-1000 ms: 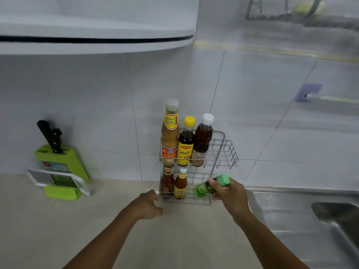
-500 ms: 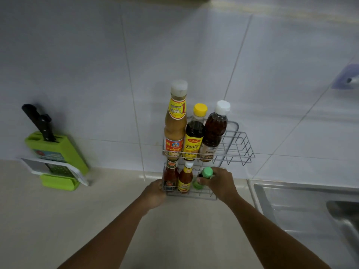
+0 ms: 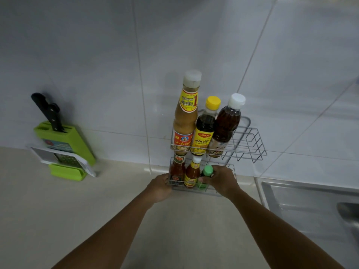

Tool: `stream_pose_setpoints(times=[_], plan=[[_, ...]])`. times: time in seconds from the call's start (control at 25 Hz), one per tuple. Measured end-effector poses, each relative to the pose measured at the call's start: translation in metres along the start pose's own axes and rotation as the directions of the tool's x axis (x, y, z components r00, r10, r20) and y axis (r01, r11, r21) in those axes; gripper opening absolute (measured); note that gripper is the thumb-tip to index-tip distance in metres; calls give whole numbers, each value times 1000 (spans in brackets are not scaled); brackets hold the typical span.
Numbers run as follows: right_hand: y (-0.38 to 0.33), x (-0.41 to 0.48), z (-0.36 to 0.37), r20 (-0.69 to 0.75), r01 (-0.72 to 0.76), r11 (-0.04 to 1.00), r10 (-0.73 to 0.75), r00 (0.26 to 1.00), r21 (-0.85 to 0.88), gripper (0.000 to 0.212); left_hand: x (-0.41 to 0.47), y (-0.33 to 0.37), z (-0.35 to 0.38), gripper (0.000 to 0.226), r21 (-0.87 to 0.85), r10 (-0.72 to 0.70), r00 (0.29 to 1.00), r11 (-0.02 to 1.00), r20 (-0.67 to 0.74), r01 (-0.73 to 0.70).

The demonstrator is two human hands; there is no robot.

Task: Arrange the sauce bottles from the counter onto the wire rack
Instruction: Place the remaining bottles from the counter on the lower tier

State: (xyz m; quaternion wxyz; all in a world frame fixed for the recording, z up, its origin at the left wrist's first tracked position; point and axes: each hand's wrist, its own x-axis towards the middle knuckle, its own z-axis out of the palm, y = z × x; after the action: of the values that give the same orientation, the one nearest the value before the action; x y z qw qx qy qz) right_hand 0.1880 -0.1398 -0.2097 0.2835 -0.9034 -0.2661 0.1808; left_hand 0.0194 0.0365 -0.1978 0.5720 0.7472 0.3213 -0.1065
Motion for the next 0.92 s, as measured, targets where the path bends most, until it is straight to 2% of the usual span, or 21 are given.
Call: stream_pose_setpoints(times=[0.16, 0.28, 0.4, 0.48, 0.68, 0.76, 0.84, 0.92], plan=[[7, -3, 2, 29, -23, 999, 22, 999, 48, 45, 0, -3, -1, 81, 17, 4, 1000, 1000, 17, -4], [13, -10, 2, 81, -40, 999, 37, 996, 37, 70, 6, -11, -6, 76, 95, -69, 998, 993, 4, 68], [16, -25, -2, 50, -87, 996, 85, 995, 38, 89, 7, -18, -18, 70, 192, -95, 995, 976, -34, 100], [15, -37, -4, 14, -87, 996, 87, 996, 22, 84, 0, -16, -26, 65, 187, -78, 997, 979, -19, 80], [-7, -73, -4, -138, -43, 999, 46, 989, 25, 65, -33, -9, -58, 48, 177, 64, 998, 982, 19, -66], [-22, -85, 0, -198, 9, 1000, -4, 980, 22, 48, -44, -14, -79, 45, 162, 103, 994, 981, 30, -106], [-47, -105, 0, -186, 110, 994, -112, 976, -20, 32, -59, -30, -101, 50, 169, 130, 991, 977, 29, -133], [-68, -123, 1, -52, 186, 983, -186, 981, -3, 25, -73, -51, -119, 54, 273, 158, 987, 950, 0, -152]])
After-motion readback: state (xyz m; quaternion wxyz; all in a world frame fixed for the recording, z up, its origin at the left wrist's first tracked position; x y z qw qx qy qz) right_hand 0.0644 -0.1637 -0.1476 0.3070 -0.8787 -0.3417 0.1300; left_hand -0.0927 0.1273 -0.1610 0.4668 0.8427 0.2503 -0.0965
